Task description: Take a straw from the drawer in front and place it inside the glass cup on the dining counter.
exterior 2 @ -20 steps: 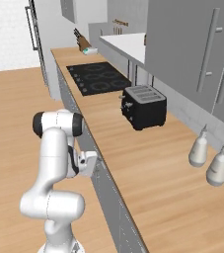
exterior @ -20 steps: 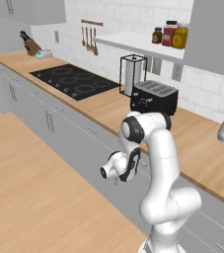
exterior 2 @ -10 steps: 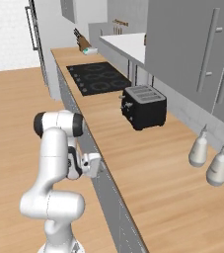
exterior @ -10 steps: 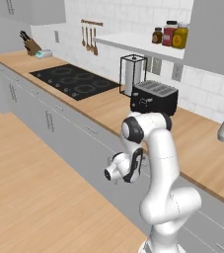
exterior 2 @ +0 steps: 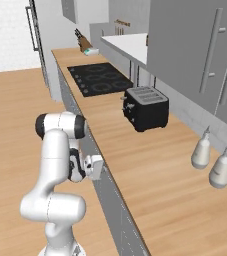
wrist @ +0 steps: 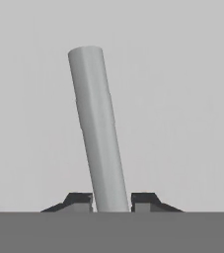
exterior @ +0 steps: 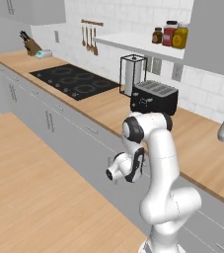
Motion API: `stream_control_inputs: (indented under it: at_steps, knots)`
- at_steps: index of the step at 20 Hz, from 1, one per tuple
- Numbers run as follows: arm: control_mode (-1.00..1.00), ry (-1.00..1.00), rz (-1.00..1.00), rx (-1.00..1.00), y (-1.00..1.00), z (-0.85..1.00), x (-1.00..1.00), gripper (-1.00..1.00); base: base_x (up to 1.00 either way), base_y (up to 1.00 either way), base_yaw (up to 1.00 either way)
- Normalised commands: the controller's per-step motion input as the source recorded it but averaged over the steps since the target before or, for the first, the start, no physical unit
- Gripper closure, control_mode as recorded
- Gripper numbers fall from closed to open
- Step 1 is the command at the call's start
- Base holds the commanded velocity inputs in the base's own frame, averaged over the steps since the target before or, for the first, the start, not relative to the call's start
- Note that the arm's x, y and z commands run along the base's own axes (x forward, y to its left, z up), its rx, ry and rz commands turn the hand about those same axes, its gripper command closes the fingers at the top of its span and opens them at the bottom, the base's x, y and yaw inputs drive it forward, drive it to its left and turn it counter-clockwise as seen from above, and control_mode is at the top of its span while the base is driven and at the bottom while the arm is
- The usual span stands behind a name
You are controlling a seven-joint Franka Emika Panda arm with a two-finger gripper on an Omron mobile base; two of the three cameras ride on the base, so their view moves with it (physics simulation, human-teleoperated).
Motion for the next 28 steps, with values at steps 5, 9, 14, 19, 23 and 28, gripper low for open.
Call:
stream_control_inputs:
  at_steps: [5,9,14,19,23,28]
  knots:
    - [-1.00,0.00,0.00,0.00,0.45,0.00,-0.01,1.00,0.00,0.00,0.00]
    - [-1.00,0.00,0.02,0.00,0.97,0.00,-0.22,1.00,0.00,0.00,0.00]
    - [-1.00,0.01,0.02,0.00,1.00,0.14,-0.32,1.00,0.00,0.00,0.00]
    - [-1.00,0.03,0.03,0.00,1.00,0.23,-0.39,1.00,0.00,0.00,0.00]
    - [-1.00,0.06,0.03,0.00,1.00,0.25,-0.38,1.00,0.00,0.00,0.00]
    - [-1.00,0.07,0.03,0.00,1.00,0.22,-0.34,1.00,0.00,0.00,0.00]
